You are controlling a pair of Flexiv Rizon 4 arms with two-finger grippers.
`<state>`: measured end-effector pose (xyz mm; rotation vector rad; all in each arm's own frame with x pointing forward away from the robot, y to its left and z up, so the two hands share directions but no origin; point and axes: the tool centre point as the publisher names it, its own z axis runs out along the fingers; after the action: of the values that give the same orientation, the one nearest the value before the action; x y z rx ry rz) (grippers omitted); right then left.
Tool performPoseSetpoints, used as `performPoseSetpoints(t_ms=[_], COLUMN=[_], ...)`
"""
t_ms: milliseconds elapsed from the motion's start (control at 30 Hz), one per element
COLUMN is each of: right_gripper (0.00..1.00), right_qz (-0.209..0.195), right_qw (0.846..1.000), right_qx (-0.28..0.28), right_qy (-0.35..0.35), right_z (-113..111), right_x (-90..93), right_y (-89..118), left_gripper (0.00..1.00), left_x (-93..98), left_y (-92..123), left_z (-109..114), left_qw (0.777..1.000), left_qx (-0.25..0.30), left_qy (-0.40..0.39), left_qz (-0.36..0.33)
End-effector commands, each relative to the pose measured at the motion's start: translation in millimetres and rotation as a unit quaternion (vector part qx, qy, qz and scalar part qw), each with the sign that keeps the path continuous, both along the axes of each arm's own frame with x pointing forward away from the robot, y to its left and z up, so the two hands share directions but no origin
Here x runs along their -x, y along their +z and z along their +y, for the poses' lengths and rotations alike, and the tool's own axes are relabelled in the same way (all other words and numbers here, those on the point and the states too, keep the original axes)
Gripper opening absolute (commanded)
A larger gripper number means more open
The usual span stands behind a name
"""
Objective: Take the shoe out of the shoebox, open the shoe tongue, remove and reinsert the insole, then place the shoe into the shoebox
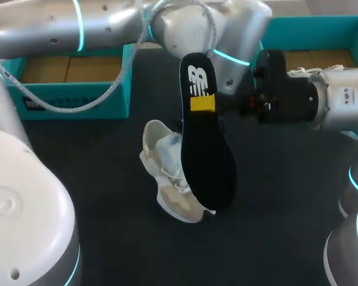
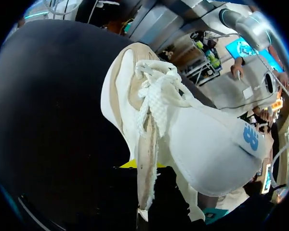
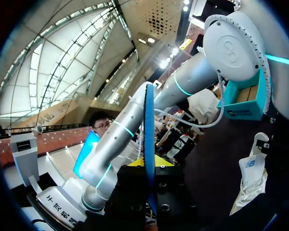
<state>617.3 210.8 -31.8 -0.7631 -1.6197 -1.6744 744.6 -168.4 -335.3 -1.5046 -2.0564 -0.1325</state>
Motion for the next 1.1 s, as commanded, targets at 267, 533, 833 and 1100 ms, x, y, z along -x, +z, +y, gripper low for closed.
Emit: performPoseSetpoints(t_ms=[267,533,833,1100], right_gripper=[0.00,0.00,0.00,0.00], right_qz=[0.001,0.001,0.001,0.001], right_qw=[1.000,1.000,1.000,1.000], right_qx=[0.001,0.001,0.001,0.001], right_qy=[-0.001,-0.001,-0.001,-0.001], right_z=[2.1,2.1,2.1,2.1], right_x=[0.3,0.3,0.3,0.3], right_y=[-0.2,-0.2,-0.2,-0.2], left_gripper=[0.00,0.00,0.00,0.00], left_x=[-4.6,0.5,2.7,4.1], left_y=[-10.3,-23.6,-32.6,-44.8], left_z=[-8.6,-14.0,-18.5,-20.5], left_qw=[0.994,0.991,0.983,0.985], left_qx=[-0.015,-0.002,0.004,-0.004], left_qy=[-0.086,-0.101,-0.147,-0.139], left_qz=[-0.061,-0.086,-0.110,-0.101])
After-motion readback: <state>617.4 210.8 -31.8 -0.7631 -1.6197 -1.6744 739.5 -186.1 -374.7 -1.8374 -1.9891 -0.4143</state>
